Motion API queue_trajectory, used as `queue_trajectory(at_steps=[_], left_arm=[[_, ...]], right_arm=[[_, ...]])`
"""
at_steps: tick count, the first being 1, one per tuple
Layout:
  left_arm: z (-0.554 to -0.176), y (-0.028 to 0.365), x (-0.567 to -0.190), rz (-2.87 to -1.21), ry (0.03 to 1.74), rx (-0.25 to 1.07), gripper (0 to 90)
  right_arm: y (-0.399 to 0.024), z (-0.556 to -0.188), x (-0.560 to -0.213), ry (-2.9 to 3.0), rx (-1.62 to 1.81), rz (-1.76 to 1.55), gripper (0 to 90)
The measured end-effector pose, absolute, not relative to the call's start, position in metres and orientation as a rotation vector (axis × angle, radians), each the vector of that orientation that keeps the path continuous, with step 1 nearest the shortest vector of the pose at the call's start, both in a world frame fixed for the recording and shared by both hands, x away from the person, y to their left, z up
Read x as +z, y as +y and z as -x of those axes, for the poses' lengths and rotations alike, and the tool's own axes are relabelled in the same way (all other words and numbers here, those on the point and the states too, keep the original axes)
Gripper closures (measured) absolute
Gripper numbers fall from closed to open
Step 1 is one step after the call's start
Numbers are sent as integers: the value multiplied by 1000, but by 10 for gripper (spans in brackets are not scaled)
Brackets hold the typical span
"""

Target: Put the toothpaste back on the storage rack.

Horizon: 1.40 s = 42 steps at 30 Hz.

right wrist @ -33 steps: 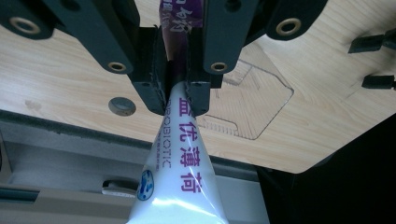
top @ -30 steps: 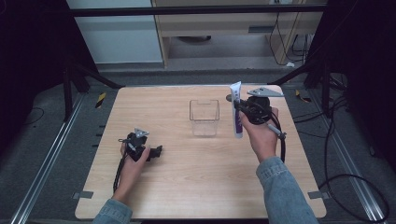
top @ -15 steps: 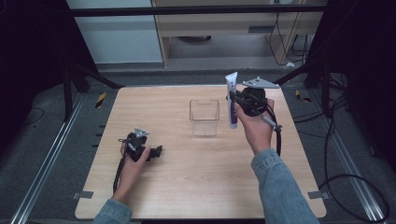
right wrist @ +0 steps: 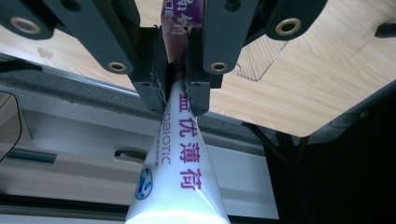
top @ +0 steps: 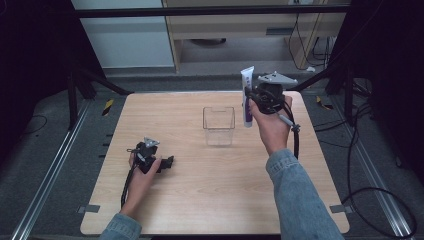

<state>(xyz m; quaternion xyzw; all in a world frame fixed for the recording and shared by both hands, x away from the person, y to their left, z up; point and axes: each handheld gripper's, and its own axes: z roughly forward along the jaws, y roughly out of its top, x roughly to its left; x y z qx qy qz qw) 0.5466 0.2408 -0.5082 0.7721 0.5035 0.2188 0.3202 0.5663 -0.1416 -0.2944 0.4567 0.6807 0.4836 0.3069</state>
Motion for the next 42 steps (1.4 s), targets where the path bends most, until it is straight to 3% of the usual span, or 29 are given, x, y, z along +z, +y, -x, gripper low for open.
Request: queue_trajectory(at_steps=[42], left_arm=[[-547,241,-508,-2033,1321,579,0]], right_arm=[[-99,-579,-280,1745,1366,-1128,797]])
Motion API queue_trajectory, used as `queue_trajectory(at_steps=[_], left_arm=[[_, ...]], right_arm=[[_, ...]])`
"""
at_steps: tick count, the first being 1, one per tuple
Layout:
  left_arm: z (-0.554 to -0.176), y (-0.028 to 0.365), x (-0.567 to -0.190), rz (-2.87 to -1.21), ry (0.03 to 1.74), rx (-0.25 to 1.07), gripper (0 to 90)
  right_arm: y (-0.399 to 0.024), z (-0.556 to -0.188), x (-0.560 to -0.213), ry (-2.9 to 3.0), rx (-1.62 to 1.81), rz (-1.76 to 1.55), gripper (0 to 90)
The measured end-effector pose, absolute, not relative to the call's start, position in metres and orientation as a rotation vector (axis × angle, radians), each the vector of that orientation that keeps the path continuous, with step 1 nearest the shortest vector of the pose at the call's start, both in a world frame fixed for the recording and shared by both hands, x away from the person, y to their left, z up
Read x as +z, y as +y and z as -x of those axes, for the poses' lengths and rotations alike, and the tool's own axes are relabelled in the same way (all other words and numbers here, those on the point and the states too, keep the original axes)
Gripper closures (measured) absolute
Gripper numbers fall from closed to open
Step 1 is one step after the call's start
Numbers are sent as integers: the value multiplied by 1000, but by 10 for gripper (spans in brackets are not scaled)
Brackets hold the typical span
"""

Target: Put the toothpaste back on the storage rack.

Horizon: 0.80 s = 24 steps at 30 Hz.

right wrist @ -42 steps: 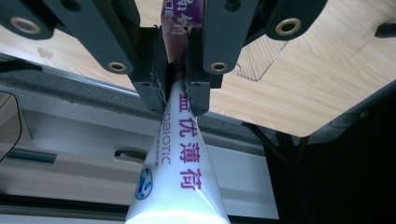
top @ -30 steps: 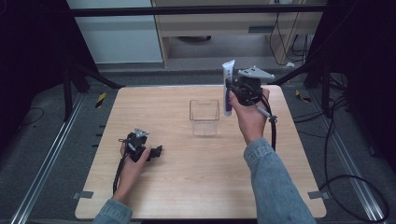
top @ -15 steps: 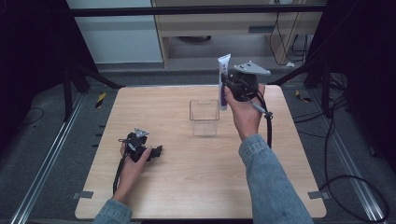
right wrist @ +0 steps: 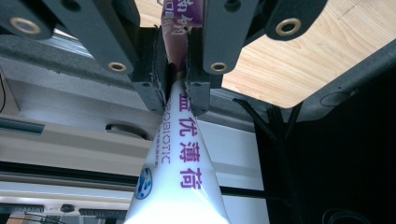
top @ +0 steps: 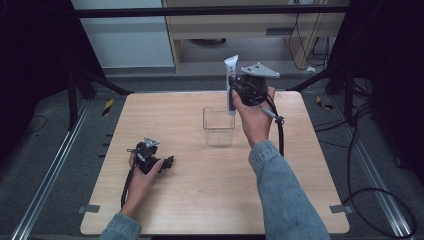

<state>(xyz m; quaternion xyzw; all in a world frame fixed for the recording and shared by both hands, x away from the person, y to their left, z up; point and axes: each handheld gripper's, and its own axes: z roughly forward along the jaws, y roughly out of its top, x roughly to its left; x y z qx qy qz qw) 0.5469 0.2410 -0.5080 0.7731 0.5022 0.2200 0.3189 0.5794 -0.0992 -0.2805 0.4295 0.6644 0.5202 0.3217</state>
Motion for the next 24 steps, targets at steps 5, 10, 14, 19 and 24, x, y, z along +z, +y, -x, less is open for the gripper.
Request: queue_trajectory(at_steps=[5,10,14,19,24], left_arm=[[-547,241,-508,-2033,1321,578,0],[-547,241,-508,-2034,1320,579,0],[-547,241,-508,-2033,1320,579,0],[-547,241,-508,-2033,1320,579,0],[-547,241,-508,-2032,1321,579,0]], right_arm=[[-93,-580,-284,1754,1363,-1122,797],[-87,-581,-288,1757,1369,-1110,797],[-83,-581,-290,1758,1369,-1102,797],[-81,-581,-294,1749,1377,-1101,796],[-77,-582,-297,1751,1373,-1100,797]])
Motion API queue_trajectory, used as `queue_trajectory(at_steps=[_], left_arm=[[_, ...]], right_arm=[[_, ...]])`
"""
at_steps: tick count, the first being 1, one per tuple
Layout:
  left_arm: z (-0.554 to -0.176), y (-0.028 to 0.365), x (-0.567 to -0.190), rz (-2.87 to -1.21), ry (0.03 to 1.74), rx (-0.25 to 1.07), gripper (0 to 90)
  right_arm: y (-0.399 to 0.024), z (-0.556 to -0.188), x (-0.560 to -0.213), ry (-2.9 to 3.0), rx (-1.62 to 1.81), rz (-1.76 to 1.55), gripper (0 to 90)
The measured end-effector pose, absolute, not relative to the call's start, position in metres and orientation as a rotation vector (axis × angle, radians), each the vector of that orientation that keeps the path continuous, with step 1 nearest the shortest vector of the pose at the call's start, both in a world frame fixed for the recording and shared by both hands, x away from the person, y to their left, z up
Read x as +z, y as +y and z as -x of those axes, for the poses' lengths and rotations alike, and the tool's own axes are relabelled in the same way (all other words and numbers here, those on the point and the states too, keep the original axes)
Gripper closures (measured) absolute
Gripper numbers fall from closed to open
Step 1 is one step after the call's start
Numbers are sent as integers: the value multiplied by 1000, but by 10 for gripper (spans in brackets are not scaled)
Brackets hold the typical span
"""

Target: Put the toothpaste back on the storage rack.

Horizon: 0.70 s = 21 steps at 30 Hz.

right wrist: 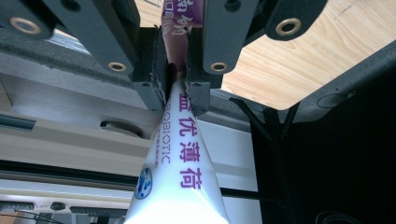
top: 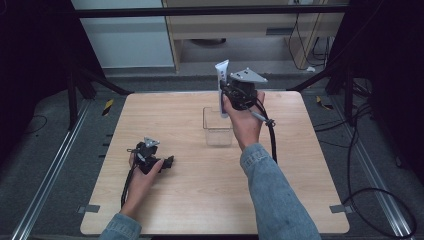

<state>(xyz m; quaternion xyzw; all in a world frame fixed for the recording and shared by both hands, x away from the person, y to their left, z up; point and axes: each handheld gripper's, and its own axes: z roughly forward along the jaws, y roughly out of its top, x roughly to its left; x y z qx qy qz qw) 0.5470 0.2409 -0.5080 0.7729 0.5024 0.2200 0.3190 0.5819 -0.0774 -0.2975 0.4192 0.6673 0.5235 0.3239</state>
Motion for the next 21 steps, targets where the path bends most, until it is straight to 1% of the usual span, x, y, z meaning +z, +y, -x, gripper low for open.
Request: queue_trajectory(at_steps=[21], left_arm=[[-547,241,-508,-2033,1323,577,0]], right_arm=[[-62,-586,-329,1765,1352,-1100,796]])
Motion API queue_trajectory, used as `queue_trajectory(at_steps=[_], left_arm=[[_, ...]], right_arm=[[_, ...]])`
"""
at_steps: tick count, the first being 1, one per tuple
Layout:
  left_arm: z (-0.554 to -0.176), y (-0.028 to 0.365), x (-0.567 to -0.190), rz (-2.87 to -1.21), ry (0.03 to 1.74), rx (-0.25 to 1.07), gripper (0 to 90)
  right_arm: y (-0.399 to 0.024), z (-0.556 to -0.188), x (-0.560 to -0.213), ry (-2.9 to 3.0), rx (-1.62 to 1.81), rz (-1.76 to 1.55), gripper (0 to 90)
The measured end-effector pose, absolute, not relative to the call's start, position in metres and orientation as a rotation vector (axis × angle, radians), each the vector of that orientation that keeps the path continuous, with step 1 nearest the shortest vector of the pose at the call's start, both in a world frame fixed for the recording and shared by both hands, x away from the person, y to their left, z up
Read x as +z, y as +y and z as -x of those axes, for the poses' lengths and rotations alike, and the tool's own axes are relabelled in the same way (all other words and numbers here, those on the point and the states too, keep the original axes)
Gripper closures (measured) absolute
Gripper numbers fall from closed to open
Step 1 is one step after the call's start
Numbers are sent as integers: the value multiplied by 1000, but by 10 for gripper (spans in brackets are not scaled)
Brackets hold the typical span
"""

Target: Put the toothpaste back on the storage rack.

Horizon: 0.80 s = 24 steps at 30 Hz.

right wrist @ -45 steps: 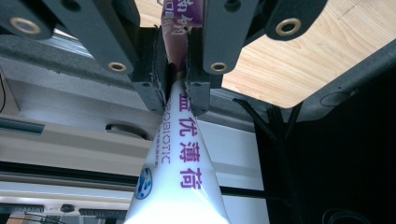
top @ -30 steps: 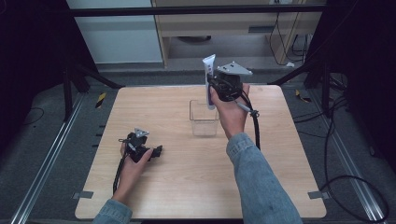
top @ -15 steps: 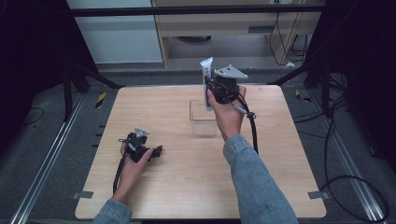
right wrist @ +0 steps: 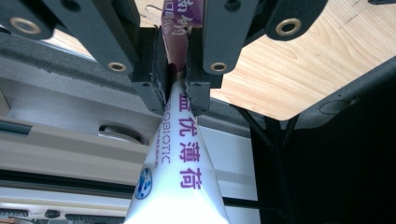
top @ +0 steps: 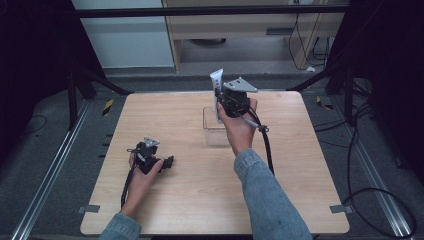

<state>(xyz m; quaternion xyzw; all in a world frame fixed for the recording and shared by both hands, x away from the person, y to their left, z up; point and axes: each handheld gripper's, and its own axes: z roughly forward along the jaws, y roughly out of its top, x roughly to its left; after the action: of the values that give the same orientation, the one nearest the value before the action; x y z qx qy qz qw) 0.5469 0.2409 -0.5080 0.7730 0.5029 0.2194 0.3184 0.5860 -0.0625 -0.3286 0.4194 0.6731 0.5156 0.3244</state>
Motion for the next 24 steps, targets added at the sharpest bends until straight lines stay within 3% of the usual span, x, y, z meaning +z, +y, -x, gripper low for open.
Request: queue_trajectory(at_steps=[24], left_arm=[[-547,241,-508,-2035,1322,577,0]], right_arm=[[-56,-590,-359,1769,1311,-1126,797]])
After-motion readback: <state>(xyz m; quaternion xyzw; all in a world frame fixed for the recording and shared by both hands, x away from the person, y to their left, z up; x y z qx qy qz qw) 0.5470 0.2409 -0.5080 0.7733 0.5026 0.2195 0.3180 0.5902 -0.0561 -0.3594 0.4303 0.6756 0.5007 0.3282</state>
